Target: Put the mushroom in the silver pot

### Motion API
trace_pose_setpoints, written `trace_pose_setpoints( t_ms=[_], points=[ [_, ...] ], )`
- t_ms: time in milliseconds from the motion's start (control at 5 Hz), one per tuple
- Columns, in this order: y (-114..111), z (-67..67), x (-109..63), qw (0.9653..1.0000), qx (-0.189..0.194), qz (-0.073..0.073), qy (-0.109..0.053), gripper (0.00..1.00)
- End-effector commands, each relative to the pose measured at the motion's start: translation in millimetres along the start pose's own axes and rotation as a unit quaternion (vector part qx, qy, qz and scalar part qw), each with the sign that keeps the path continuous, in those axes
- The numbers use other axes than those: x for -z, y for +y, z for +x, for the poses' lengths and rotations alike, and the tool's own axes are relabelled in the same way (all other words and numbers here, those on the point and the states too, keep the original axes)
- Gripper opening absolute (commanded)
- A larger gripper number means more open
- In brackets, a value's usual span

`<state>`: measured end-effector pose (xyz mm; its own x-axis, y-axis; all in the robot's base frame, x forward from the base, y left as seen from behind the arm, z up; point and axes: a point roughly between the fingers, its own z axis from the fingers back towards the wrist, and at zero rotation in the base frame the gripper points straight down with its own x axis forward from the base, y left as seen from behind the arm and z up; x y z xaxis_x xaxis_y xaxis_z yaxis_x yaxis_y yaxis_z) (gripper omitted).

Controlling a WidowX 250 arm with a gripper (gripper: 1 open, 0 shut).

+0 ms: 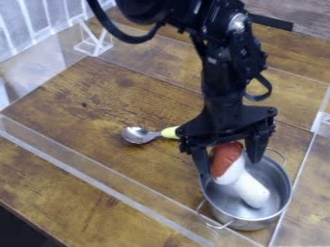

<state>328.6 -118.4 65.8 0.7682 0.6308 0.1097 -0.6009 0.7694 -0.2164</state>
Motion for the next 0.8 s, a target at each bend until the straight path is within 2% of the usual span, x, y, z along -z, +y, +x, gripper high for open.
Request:
trace_pose_setpoints(
  t_ms=[0, 200, 400, 600],
  points=[
    [-13.9, 19.6, -35.3, 0.9991, 0.000, -0.030, -0.029, 1.00],
    [-17.4, 38.3, -59.4, 0.9984, 0.003, -0.038, -0.042, 1.00],
    [-13.4, 54.4, -95.3, 0.9961, 0.039, -0.060, -0.051, 1.00],
    [12.0, 58.6, -96.0, 0.9890, 0.108, -0.074, -0.068, 1.00]
  ],
)
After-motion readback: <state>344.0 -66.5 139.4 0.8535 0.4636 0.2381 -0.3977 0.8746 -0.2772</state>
